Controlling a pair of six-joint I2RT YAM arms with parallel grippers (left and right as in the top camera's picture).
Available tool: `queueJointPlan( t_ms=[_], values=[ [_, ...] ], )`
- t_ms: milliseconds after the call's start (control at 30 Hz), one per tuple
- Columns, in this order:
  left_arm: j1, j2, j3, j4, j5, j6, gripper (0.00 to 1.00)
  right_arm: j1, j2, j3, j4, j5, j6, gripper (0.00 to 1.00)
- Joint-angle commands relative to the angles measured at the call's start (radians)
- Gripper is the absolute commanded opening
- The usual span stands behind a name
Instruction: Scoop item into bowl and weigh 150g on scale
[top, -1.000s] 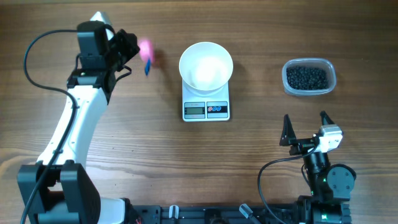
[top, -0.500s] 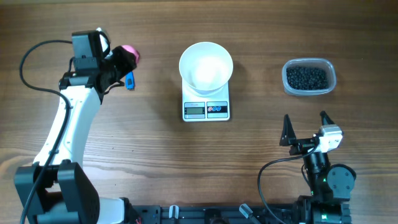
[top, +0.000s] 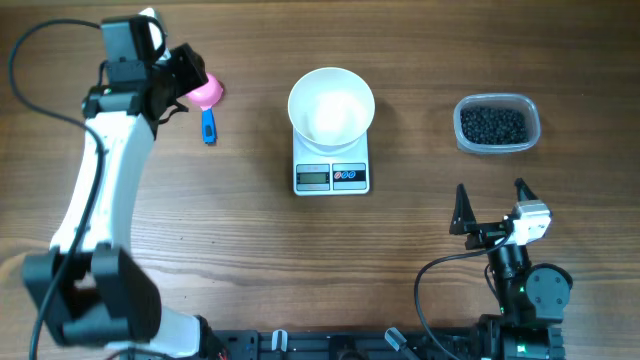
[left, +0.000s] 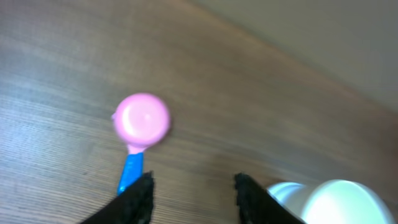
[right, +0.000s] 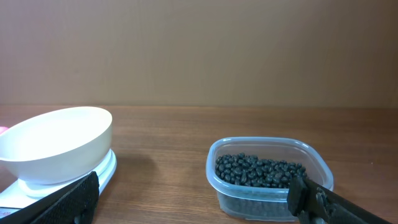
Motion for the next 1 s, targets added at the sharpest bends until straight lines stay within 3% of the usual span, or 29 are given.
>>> queueJointPlan(
  t_ms=[0, 300, 467, 533, 767, 967],
  values=[
    [0.001, 0.13, 0.002, 0.009, -0.053, 0.015, 0.34, 0.002, -0.009, -0.001, 0.005, 0.01, -0.004, 1.0],
    [0.001, 0.286, 0.002, 0.033, -0.052, 0.014, 0.35, 0.002, -0.009, -0.001, 0.005, 0.01, -0.004, 1.0],
    [0.001, 0.364, 0.0, 0.032, -0.068, 0.014, 0.09, 0.002, -0.009, -0.001, 0.005, 0.01, -0.004, 1.0],
    [0.001, 0.39, 0.0, 0.038, -0.071, 0.014, 0.06, 0.002, -0.009, -0.001, 0.005, 0.01, -0.004, 1.0],
    [0.001, 0.435, 0.0, 0.041, -0.114, 0.014, 0.12, 0.002, -0.009, -0.001, 0.005, 0.01, -0.004, 1.0],
    [-0.006, 0.436, 0.0, -0.128, -0.093, 0.009, 0.1, 0.002, -0.009, -0.001, 0.005, 0.01, -0.004, 1.0]
  ],
)
